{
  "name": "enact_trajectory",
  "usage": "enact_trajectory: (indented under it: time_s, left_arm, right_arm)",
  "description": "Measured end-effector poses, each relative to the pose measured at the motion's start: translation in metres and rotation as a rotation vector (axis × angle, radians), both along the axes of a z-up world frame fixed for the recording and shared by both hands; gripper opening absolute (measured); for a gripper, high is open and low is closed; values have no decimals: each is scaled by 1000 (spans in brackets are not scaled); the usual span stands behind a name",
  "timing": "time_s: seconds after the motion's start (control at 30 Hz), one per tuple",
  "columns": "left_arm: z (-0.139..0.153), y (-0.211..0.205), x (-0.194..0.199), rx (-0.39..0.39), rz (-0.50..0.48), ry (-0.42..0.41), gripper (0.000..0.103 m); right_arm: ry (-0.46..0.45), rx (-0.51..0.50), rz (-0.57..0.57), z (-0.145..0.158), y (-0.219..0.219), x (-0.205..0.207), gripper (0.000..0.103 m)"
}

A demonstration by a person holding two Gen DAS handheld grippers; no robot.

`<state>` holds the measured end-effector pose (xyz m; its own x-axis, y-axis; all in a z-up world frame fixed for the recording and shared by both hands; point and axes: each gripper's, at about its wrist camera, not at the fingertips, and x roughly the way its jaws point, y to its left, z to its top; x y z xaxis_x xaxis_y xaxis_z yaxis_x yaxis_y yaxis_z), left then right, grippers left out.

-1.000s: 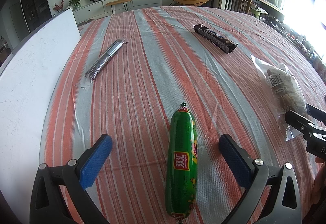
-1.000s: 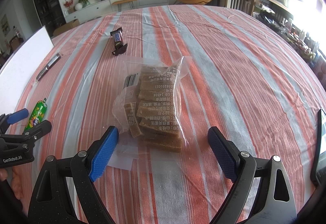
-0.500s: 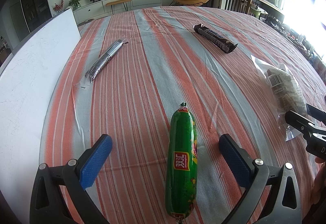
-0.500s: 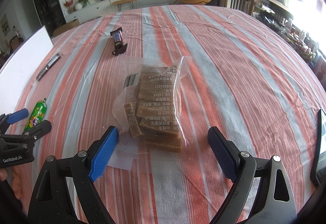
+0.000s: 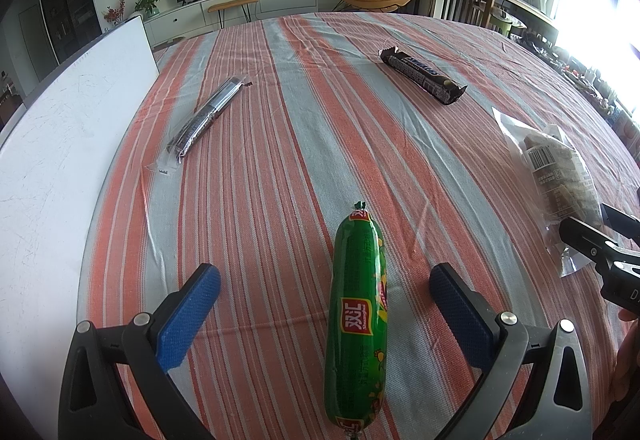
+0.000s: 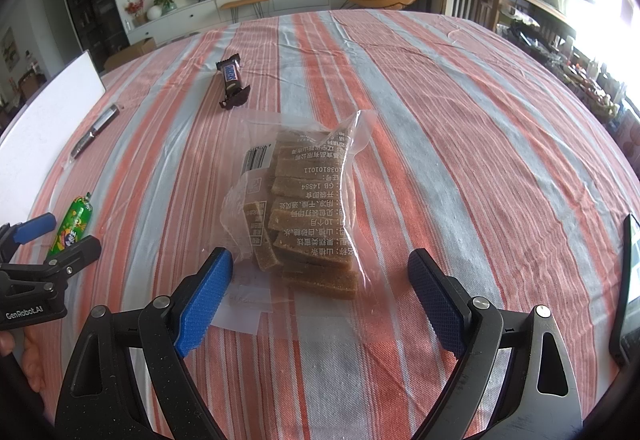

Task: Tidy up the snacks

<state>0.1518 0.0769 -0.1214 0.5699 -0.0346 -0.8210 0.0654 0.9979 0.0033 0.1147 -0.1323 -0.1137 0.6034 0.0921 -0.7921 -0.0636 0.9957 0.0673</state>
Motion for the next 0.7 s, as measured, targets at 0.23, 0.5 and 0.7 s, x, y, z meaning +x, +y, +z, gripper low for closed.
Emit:
enact_trajectory:
  time_s: [0.23,0.5,0.7]
  left_arm:
    - [0,0,0,-1,0,-1,103]
    - [0,0,0,-1,0,-1,103]
    - [0,0,0,-1,0,-1,103]
  right_arm:
    - [-255,260,-164,45,-63,-26,90]
    - [-16,194,-100,39,-36,12,91]
    - [204,62,-91,14,25,53,92]
